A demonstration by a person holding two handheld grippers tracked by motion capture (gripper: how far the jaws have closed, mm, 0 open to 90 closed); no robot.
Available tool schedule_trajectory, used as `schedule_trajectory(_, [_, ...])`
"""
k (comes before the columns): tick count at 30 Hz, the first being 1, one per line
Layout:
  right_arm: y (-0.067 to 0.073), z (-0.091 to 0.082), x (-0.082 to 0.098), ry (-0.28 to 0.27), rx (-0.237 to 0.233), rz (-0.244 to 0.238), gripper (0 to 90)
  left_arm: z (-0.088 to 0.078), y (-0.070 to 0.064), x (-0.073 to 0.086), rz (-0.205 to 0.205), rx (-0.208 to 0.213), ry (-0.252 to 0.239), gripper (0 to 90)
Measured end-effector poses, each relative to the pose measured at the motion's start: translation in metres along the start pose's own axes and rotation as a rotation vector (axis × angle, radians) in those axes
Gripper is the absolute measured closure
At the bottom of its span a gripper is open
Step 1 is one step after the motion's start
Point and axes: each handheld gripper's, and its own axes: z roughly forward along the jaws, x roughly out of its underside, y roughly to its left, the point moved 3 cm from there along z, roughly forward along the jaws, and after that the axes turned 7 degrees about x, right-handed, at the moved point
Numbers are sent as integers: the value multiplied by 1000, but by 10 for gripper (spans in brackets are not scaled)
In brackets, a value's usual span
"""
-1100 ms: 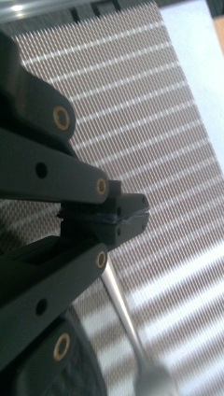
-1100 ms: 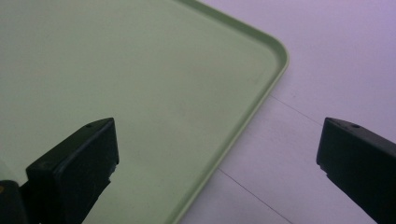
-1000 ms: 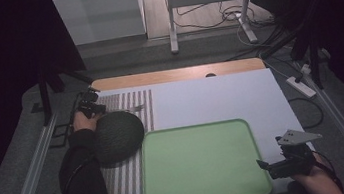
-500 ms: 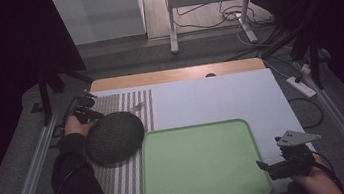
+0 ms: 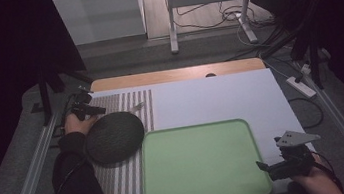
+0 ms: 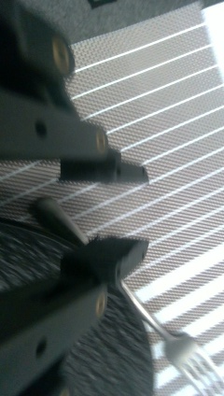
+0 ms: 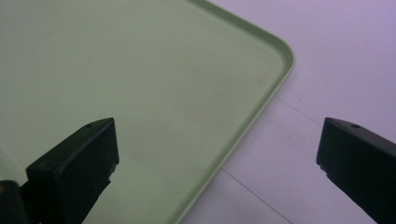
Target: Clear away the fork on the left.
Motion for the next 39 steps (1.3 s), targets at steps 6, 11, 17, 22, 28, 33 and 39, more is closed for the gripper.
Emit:
schedule_trajectory(6, [0,0,0,1,-1,-4,0,9,-20,-17,48,5,-15,188])
schedule_trajectory(11, [1,0,0,3,0,-9,0,21,-42,-31,93,37,1,0])
schedule_trajectory(17, [1,0,0,3,-2,-11,0,42,-66,-43,159,49,67,0])
schedule_trajectory(22, [1,0,0,1,-2,-15,0,62,-83,-48,216,32,133,0])
schedule_trajectory(28, [1,0,0,0,-3,-17,0,79,-88,-48,259,-18,209,0])
schedule_trajectory(33, [1,0,0,0,-4,-19,0,76,-75,-46,226,-9,203,0])
schedule_trajectory(39, [1,0,0,1,-5,-19,0,65,-48,-38,120,-11,146,17])
